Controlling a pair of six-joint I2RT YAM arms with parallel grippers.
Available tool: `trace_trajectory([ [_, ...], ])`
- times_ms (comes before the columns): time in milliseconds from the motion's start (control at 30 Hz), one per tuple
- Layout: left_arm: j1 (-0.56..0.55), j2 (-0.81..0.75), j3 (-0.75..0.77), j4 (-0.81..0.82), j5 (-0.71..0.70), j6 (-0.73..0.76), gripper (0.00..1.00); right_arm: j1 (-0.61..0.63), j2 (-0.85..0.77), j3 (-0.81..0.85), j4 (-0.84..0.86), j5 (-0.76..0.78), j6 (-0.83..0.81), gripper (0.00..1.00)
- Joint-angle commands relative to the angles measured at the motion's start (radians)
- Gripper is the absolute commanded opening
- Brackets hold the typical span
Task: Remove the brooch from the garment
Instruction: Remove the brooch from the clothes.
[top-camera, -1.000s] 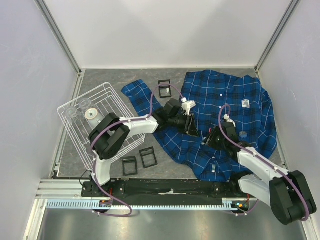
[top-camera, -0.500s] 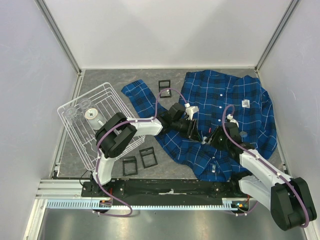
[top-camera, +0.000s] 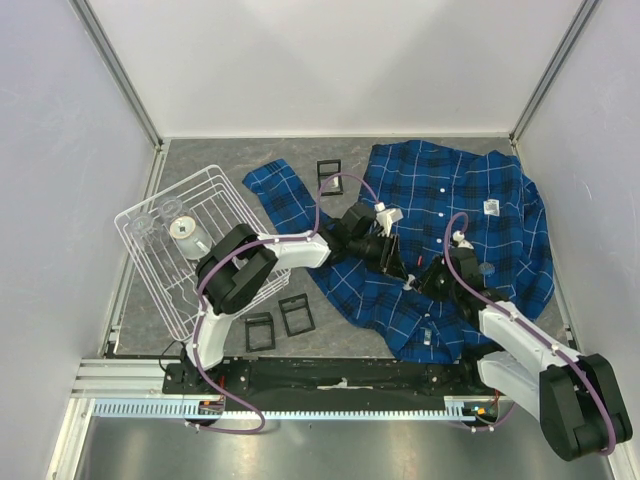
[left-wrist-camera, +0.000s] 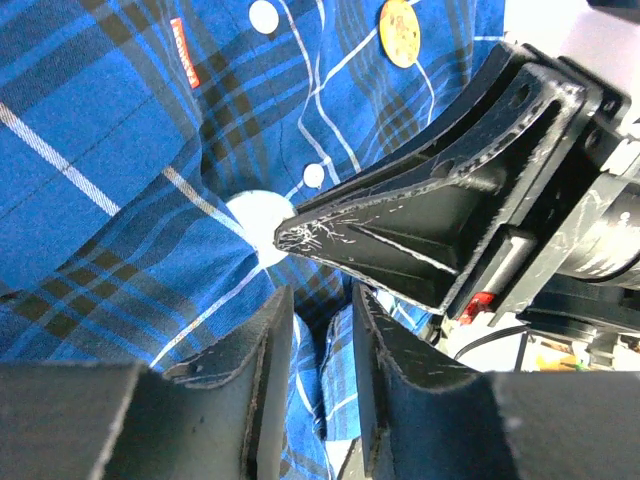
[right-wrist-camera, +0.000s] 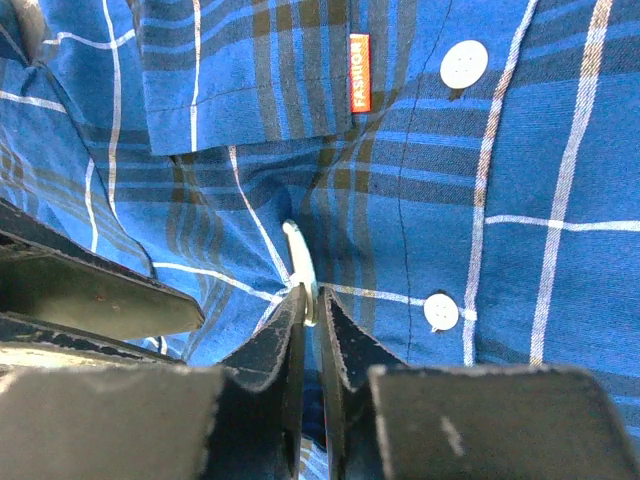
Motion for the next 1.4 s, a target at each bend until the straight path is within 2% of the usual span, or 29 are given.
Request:
trace_trajectory([
  [0, -0.004, 0.008, 0.059, -0.035, 0.004, 0.042, 0.36, -0.005, -0.014, -0.024, 0.062, -0.021, -0.017, 0.08],
  [67, -0.004, 0.013, 0.091, -0.069, -0.008, 0.128, 0.31, -0.005, -0.019, -0.033, 0.078, -0.021, -0.028, 0.0],
  [200, 0.007, 0.034, 0.157, -0.144, 0.013, 0.332, 0.32, -0.005, -0.003, -0.032, 0.101, -0.03, -0.076, 0.0],
  [233, 0.008, 0.044, 0.198, -0.211, 0.015, 0.373, 0.35, -0.006, 0.003, -0.024, 0.101, -0.029, -0.101, 0.0],
  [333, 0.01, 0.047, 0.203, -0.224, -0.044, 0.51, 0.44, -0.006, 0.042, 0.003, 0.101, -0.042, -0.131, 0.0],
  [467, 0.01, 0.067, 0.199, -0.193, -0.14, 0.649, 0.46, -0.005, 0.098, 0.034, 0.101, -0.073, -0.163, 0.0],
  [600, 0.023, 0.123, 0.228, -0.167, -0.038, 0.685, 0.47, -0.006, 0.109, 0.039, 0.125, -0.079, -0.178, 0.0],
  [733, 0.027, 0.148, 0.214, -0.11, 0.011, 0.69, 0.55, -0.005, 0.093, 0.046, 0.127, -0.091, -0.189, 0.0],
  [900, 0.028, 0.168, 0.219, -0.077, 0.004, 0.677, 0.55, -0.005, 0.092, 0.054, 0.124, -0.099, -0.203, 0.0],
  [1067, 0.03, 0.17, 0.202, -0.072, 0.105, 0.7, 0.55, -0.006, 0.093, 0.063, 0.119, -0.101, -0.206, 0.0],
  [1267, 0.033, 0.173, 0.197, -0.118, 0.107, 0.745, 0.55, -0.009, 0.099, 0.069, 0.115, -0.102, -0.212, 0.0],
  [1367, 0.033, 0.163, 0.168, -0.092, 0.11, 0.743, 0.54, -0.016, 0.101, 0.075, 0.11, -0.096, -0.209, 0.0],
])
